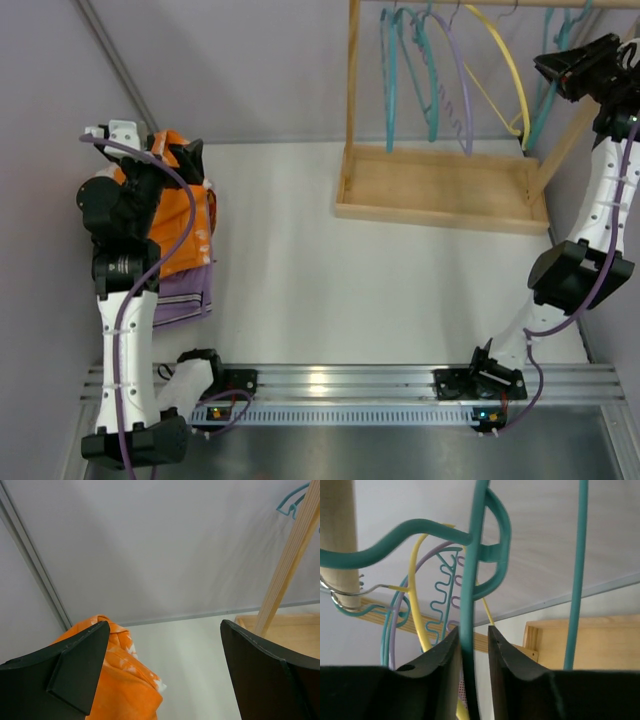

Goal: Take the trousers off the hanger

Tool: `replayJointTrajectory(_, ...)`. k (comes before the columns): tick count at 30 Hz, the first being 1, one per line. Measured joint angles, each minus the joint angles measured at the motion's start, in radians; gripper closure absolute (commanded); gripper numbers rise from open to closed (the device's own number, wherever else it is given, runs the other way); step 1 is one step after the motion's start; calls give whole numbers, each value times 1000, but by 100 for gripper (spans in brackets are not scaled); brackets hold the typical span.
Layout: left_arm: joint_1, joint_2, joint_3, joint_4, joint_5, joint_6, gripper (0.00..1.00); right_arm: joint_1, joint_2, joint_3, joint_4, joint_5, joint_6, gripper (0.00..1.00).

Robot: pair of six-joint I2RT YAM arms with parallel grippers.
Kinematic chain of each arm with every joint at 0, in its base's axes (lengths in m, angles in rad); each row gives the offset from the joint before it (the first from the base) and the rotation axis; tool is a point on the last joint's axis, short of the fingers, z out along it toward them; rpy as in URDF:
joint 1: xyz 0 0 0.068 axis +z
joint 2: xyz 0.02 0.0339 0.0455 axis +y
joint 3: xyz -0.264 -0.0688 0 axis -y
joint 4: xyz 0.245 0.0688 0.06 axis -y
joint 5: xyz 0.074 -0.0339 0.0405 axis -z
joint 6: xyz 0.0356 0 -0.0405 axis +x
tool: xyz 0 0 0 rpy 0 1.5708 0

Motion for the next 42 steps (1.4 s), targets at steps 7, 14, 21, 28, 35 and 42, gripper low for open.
replayJointTrajectory(7, 0, 56, 90, -136, 0, 10, 2, -1, -66, -117, -29, 37, -38, 10)
replayJointTrajectory(14, 0, 147, 155, -303, 12, 28, 2, -26, -237, -224, -59, 93, -121, 1)
replayJointTrajectory(21, -21, 312, 279, -508, 52, 99, 2, -95, -485, -399, -77, 166, -253, 1)
replayJointTrajectory(28, -462, 358, 251, -583, -146, 200, 2, -140, -674, -658, -91, 163, -449, 1)
replayJointTrajectory(35, -604, 463, 252, -599, -196, 174, 2, -141, -865, -900, -132, 6, -631, 1)
replayJointTrajectory(42, -642, 516, 241, -617, -213, 100, 2, -15, -1085, -1052, -248, -39, -847, 1)
